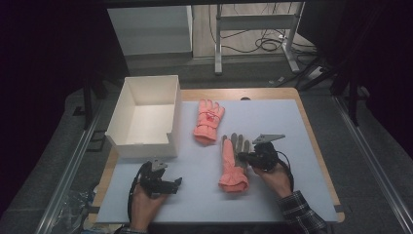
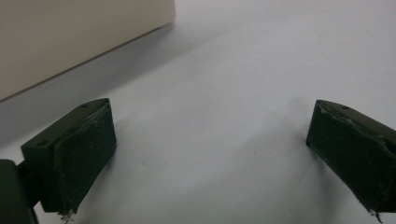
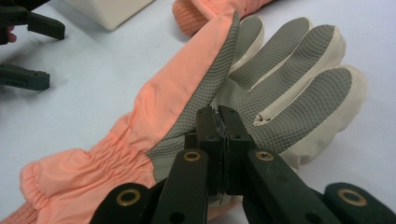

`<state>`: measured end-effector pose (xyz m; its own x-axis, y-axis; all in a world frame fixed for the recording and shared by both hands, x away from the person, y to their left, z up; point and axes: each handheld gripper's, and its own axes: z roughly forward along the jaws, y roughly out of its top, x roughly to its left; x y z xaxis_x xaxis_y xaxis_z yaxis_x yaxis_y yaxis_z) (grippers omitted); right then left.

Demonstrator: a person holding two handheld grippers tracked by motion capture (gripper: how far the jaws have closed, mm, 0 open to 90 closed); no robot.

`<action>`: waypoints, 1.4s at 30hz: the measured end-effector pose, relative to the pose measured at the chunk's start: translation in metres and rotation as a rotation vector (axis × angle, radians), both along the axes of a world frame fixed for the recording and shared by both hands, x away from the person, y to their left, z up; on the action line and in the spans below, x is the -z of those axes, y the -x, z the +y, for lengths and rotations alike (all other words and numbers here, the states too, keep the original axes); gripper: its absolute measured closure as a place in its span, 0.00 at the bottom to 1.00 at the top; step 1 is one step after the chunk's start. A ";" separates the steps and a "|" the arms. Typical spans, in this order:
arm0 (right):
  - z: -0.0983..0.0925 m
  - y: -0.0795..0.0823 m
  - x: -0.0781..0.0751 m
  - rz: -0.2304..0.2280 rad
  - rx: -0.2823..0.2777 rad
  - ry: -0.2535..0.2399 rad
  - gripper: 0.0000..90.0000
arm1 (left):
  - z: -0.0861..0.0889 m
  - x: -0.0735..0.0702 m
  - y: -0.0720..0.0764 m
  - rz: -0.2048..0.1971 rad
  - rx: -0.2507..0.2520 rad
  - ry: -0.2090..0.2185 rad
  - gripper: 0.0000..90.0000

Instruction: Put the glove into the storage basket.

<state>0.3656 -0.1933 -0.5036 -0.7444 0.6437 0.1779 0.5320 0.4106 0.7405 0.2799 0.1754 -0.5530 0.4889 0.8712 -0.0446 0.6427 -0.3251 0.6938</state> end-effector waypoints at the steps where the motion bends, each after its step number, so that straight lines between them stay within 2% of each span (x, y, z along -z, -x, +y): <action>1: -0.001 0.000 0.001 0.002 -0.001 0.000 0.98 | 0.000 0.000 0.000 0.000 0.000 0.000 0.02; 4: -0.002 -0.001 0.001 0.009 -0.002 0.004 0.96 | 0.000 0.000 0.000 0.000 0.000 0.000 0.02; 7: -0.002 -0.001 -0.002 -0.007 -0.003 0.020 0.93 | 0.000 0.000 0.000 0.000 0.000 0.000 0.02; 14: -0.002 -0.002 -0.011 -0.029 -0.016 0.017 0.89 | 0.000 0.000 0.000 0.000 0.000 0.000 0.02; 21: 0.002 -0.009 -0.022 -0.063 -0.026 0.039 0.83 | 0.000 0.000 0.000 0.000 -0.002 0.005 0.02; 27: 0.012 -0.021 -0.035 -0.084 -0.033 0.061 0.76 | 0.000 0.000 0.000 -0.001 0.000 0.004 0.02; 33: 0.029 -0.040 -0.046 -0.103 -0.048 0.080 0.68 | 0.000 0.000 0.000 -0.001 0.000 0.004 0.02; 36: 0.045 -0.055 -0.050 -0.118 -0.056 0.114 0.63 | 0.000 0.000 0.000 -0.001 0.000 0.004 0.02; 37: 0.045 -0.055 -0.050 -0.118 -0.056 0.114 0.63 | 0.000 0.000 0.000 -0.001 0.000 0.004 0.02; 42: 0.065 -0.076 -0.051 -0.135 -0.058 0.145 0.60 | 0.000 0.000 0.000 -0.001 -0.001 0.004 0.02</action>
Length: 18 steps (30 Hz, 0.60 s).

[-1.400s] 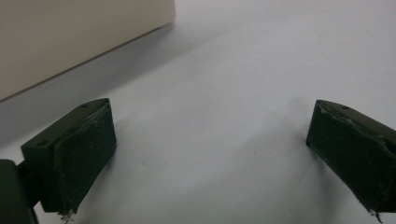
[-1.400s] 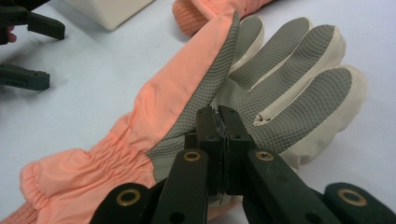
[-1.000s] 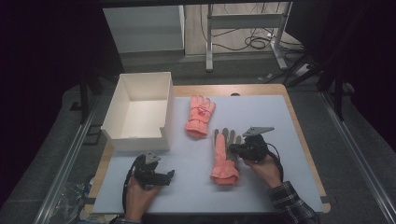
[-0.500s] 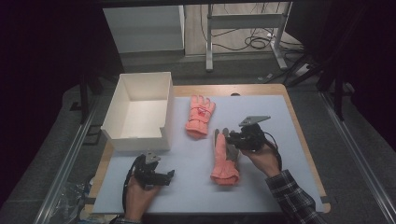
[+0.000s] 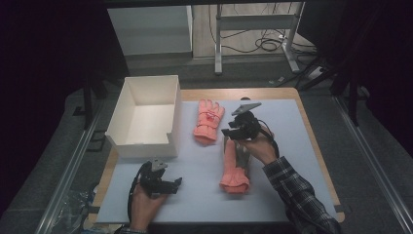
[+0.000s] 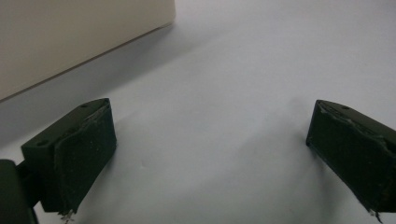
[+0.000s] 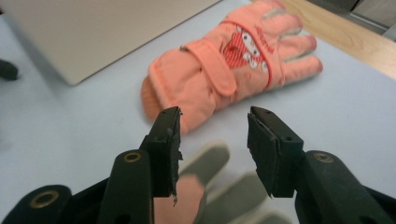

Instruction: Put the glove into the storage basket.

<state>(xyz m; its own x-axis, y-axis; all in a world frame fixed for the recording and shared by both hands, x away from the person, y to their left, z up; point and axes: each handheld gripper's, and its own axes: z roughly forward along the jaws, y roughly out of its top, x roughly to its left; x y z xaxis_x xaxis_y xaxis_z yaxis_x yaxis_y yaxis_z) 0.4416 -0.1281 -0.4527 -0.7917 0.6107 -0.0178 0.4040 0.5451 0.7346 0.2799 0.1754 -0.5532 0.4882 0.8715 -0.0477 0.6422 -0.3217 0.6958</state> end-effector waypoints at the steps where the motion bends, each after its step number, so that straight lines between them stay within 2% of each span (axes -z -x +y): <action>1: 0.004 -0.004 0.000 -0.003 -0.003 0.005 0.60 | 0.000 0.000 0.000 0.000 -0.001 0.000 0.02; 3: 0.016 -0.018 0.003 0.000 -0.014 0.016 0.60 | 0.000 0.000 0.000 0.001 -0.001 0.002 0.02; 4: 0.016 -0.018 0.003 0.000 -0.014 0.016 0.60 | 0.000 0.000 0.000 0.001 -0.001 0.002 0.02; 5: 0.023 -0.028 0.005 0.003 -0.024 0.023 0.60 | 0.000 0.000 0.000 0.002 -0.001 0.001 0.02; 9: 0.034 -0.046 0.009 0.012 -0.013 0.014 0.62 | 0.000 0.000 0.000 0.002 -0.001 0.001 0.02; 14: 0.046 -0.062 0.013 0.008 -0.009 0.024 0.66 | 0.000 0.000 0.000 0.001 -0.002 0.003 0.02; 18: 0.061 -0.078 0.022 0.014 -0.011 0.041 0.65 | 0.000 0.000 0.000 0.001 -0.001 0.002 0.02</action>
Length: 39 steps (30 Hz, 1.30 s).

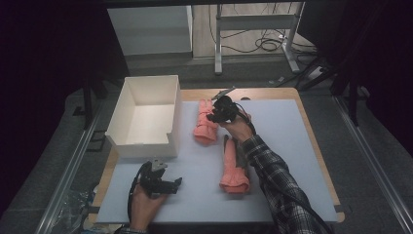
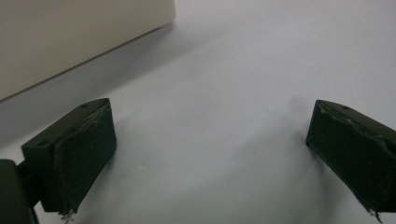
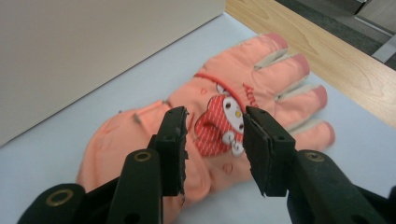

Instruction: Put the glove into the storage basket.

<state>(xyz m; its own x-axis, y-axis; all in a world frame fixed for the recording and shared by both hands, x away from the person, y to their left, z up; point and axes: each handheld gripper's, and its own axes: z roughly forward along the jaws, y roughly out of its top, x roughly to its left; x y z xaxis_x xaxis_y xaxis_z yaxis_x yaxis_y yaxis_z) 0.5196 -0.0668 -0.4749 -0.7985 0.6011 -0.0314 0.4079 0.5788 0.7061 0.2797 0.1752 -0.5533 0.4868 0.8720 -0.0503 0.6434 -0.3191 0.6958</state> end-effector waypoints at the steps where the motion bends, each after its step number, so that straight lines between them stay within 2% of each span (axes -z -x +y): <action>1: 0.000 0.000 0.000 0.000 0.000 0.000 0.65 | 0.000 0.000 0.000 0.000 0.000 0.001 0.02; 4: 0.011 -0.009 0.014 0.016 0.016 0.026 0.61 | 0.000 0.000 0.000 0.000 0.000 0.001 0.02; 5: 0.011 -0.009 0.014 0.016 0.016 0.026 0.61 | 0.000 0.000 0.000 0.000 0.000 0.001 0.02; 8: 0.014 -0.016 0.022 0.053 0.027 0.043 0.65 | 0.000 0.000 0.000 0.000 0.000 0.001 0.02; 11: 0.015 -0.018 0.027 0.083 0.038 0.062 0.74 | 0.000 0.000 0.000 -0.001 0.000 0.001 0.02; 13: 0.014 -0.019 0.028 0.103 0.044 0.057 0.79 | 0.000 0.000 0.000 0.000 0.002 -0.001 0.02; 14: 0.013 -0.019 0.028 0.111 0.049 0.054 0.85 | 0.000 0.000 0.000 0.001 0.005 -0.005 0.02; 18: 0.014 -0.016 0.026 0.098 0.040 0.072 0.99 | 0.000 0.000 0.000 0.000 0.000 0.000 0.02; 22: 0.015 -0.012 0.019 0.066 0.046 0.077 1.00 | 0.000 0.000 0.000 0.000 0.000 0.001 0.02; 29: 0.012 -0.007 0.002 0.064 0.030 0.036 1.00 | 0.000 0.000 0.000 0.000 0.000 0.000 0.02; 35: 0.017 0.010 -0.022 0.032 -0.014 0.018 1.00 | 0.000 0.000 0.000 0.000 0.000 0.000 0.02; 36: 0.017 0.010 -0.022 0.032 -0.014 0.018 1.00 | 0.000 0.000 0.000 0.000 0.000 0.000 0.02; 37: 0.017 0.015 -0.030 0.026 -0.023 0.010 1.00 | 0.000 0.000 0.000 0.000 0.001 -0.001 0.02; 39: 0.016 0.019 -0.037 0.023 -0.030 0.005 1.00 | 0.000 0.000 0.000 0.001 0.001 -0.001 0.02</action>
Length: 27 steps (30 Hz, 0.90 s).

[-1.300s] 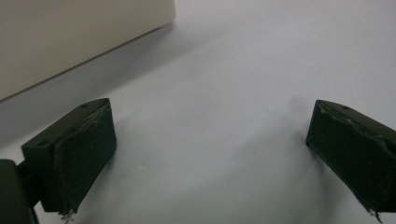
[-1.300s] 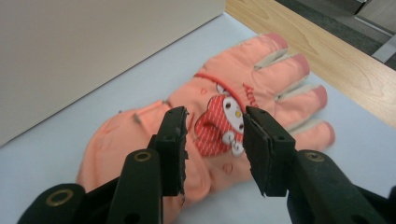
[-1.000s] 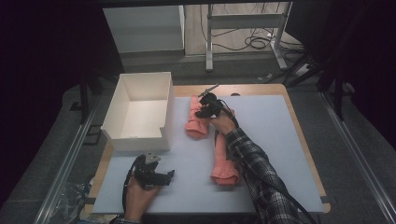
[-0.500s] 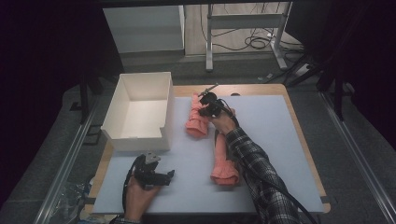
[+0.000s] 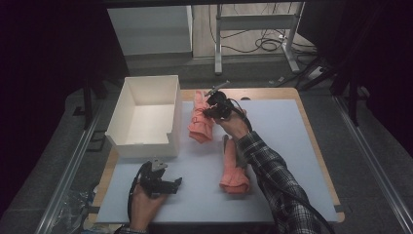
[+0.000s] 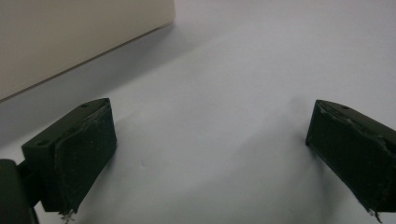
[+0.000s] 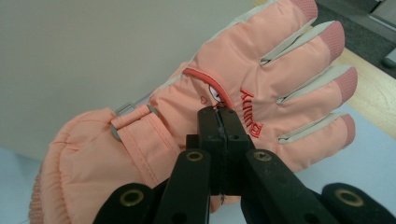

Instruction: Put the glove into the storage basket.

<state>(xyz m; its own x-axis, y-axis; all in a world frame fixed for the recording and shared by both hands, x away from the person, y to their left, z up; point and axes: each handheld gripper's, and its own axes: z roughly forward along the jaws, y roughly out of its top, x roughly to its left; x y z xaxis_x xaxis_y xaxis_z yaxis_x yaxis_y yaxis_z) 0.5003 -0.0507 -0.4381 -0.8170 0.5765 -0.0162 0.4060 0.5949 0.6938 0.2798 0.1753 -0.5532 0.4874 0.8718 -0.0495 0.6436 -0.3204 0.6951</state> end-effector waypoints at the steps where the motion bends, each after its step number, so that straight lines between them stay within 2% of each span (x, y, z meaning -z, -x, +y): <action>1: -0.001 0.003 -0.004 -0.004 -0.008 -0.003 1.00 | 0.000 0.000 0.000 -0.001 0.000 0.001 0.02; 12: -0.018 0.036 -0.033 -0.012 -0.050 -0.021 1.00 | 0.000 0.000 0.000 -0.001 0.000 0.000 0.02; 27: -0.042 0.075 -0.045 -0.035 -0.074 0.001 1.00 | 0.000 0.000 0.000 -0.002 0.001 -0.002 0.02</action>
